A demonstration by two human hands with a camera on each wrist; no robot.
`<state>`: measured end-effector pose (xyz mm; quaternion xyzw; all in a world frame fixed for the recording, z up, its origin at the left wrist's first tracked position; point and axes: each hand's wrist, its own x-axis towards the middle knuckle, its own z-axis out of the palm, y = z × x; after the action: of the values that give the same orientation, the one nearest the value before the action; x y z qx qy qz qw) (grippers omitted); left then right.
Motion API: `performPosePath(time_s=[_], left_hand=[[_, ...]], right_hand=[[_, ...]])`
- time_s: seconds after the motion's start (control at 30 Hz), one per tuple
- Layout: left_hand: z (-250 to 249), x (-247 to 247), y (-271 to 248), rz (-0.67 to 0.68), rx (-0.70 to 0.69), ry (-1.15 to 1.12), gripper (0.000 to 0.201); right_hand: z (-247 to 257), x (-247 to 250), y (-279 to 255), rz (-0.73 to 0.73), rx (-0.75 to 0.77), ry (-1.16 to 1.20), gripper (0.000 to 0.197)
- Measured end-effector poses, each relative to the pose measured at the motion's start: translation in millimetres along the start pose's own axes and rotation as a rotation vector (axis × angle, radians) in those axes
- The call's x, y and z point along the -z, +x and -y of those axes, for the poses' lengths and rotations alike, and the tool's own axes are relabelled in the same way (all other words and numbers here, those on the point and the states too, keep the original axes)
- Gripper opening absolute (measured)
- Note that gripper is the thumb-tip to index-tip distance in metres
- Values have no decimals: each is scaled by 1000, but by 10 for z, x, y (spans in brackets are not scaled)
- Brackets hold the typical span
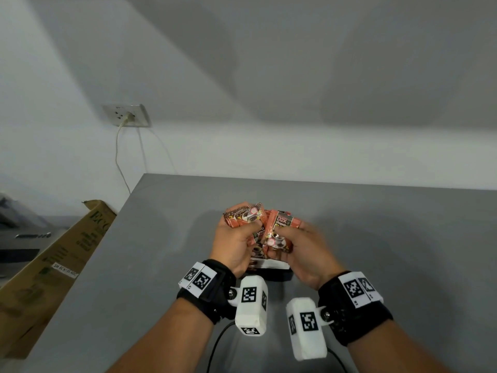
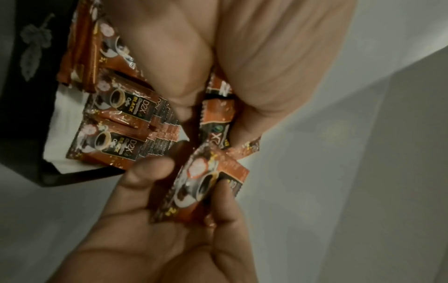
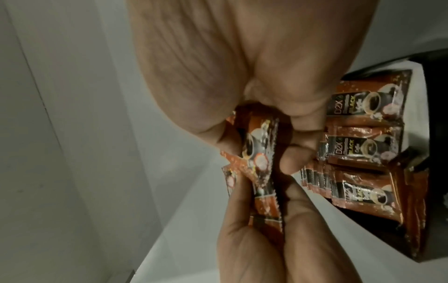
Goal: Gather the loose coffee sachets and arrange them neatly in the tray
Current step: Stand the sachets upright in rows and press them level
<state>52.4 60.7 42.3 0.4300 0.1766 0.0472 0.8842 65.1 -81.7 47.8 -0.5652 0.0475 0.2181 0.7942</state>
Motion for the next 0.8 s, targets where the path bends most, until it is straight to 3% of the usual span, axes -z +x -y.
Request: performPosePath(time_s=[0.23,0.47,0.57,0.7,0.8], left_hand=[[18,-4,-9,-3,-35,25,61],[46,34,8,-19,-41,46,59],[88,30,-8,-33,-42,60,52],[114,14,-5,-57,-38,62,27],[43,43,-15,-1,11,145,25]], right_hand=[[-4,-54,48,-141,132,-161,22],[5,-107,-13,10,49,-140,24],[-11,-129,-3,31,34,-154,26],[-54,-153,0,35,-37,-125,26],[-43,-143,-9,-17,-13,-162,30]])
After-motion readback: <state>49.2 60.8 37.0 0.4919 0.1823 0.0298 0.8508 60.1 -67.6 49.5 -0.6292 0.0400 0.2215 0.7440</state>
